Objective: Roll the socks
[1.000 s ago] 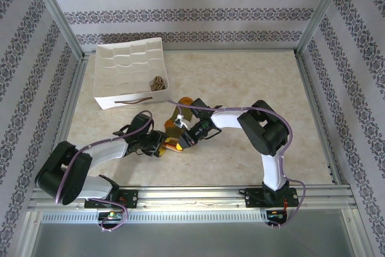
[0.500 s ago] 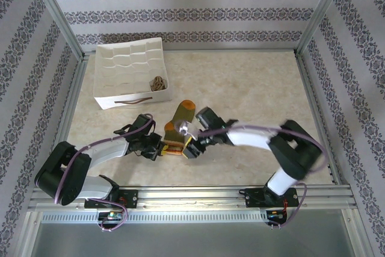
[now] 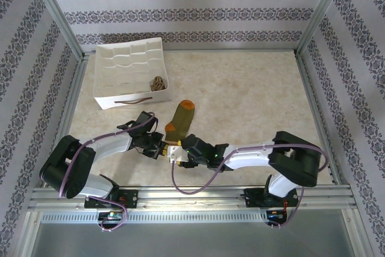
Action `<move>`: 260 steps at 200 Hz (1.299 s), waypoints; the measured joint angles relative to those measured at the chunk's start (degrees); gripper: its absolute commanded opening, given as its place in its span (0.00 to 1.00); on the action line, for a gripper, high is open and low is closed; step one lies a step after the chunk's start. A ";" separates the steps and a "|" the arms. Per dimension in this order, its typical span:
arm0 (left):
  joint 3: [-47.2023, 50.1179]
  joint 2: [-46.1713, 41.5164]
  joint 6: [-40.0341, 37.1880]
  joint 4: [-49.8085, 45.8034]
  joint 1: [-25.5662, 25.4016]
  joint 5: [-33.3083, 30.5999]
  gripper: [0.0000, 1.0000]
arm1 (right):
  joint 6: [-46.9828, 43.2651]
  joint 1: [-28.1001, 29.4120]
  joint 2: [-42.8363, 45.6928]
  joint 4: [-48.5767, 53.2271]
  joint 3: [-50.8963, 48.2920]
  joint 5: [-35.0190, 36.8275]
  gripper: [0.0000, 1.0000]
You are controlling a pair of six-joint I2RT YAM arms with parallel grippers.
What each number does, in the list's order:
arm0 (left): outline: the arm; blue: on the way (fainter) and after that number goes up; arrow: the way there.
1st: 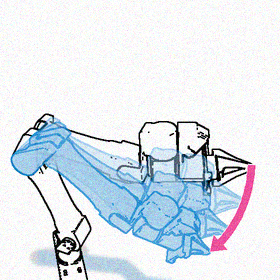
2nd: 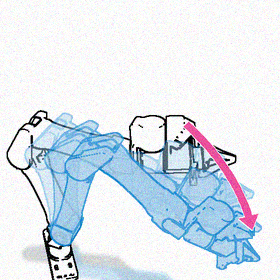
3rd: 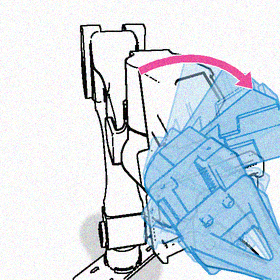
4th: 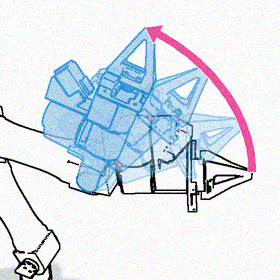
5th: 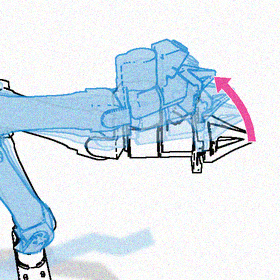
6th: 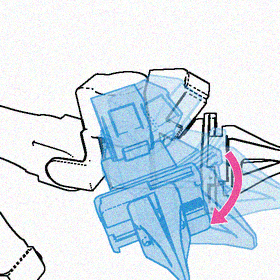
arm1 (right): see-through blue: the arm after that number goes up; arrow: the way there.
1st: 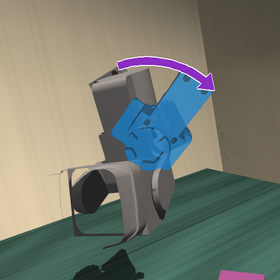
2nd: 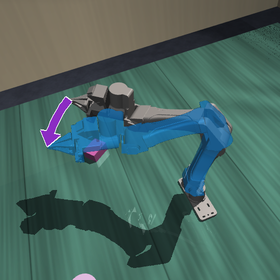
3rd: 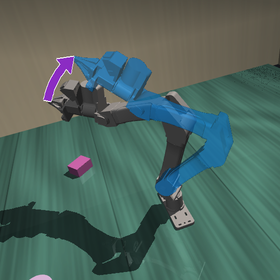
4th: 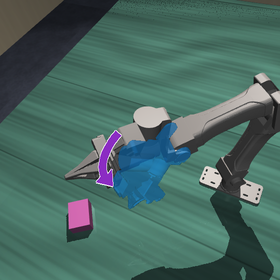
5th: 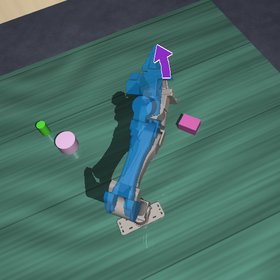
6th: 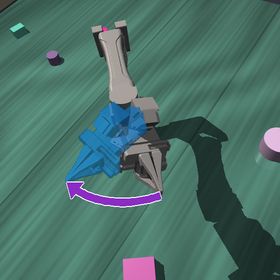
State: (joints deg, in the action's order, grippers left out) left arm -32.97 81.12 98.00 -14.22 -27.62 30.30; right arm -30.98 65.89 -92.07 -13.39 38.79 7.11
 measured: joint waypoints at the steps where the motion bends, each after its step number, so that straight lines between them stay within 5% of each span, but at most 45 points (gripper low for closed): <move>1: -0.02 0.00 0.00 -0.02 0.02 0.00 0.00 | -0.22 0.02 -0.33 -0.13 0.15 0.24 0.53; 38: -0.61 0.59 -0.02 -0.79 0.37 0.63 0.00 | -2.91 0.66 -5.81 -1.25 2.51 4.57 0.35; 68: -0.66 0.66 -0.04 -0.92 0.74 0.83 0.00 | -3.96 0.66 -7.74 -1.11 3.63 6.38 0.00; 85: -0.66 0.63 -0.09 -0.92 0.94 0.96 0.00 | -2.82 0.63 -7.76 -0.55 3.82 6.16 0.00; 121: -0.59 -0.83 -1.42 -2.34 1.14 0.11 0.50 | 2.43 -3.23 -7.45 3.28 5.81 -3.82 0.00; 148: -0.42 -4.48 -2.36 -4.94 1.18 -0.66 0.70 | 7.56 -8.39 -7.76 6.56 7.65 -16.09 0.00; 219: 0.20 -14.14 -6.60 -7.52 1.49 -3.21 0.67 | 16.15 -17.62 -14.49 15.13 15.45 -40.35 0.00; 260: 2.01 -11.58 -8.20 -1.49 1.31 -2.45 0.52 | 17.81 -19.98 -17.73 20.13 19.39 -47.06 0.00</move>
State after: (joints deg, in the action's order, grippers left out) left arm -30.96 69.54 89.80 -15.70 -26.30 27.86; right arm -13.17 45.91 -109.80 6.74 58.17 -39.94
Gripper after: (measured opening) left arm 0.553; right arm 0.049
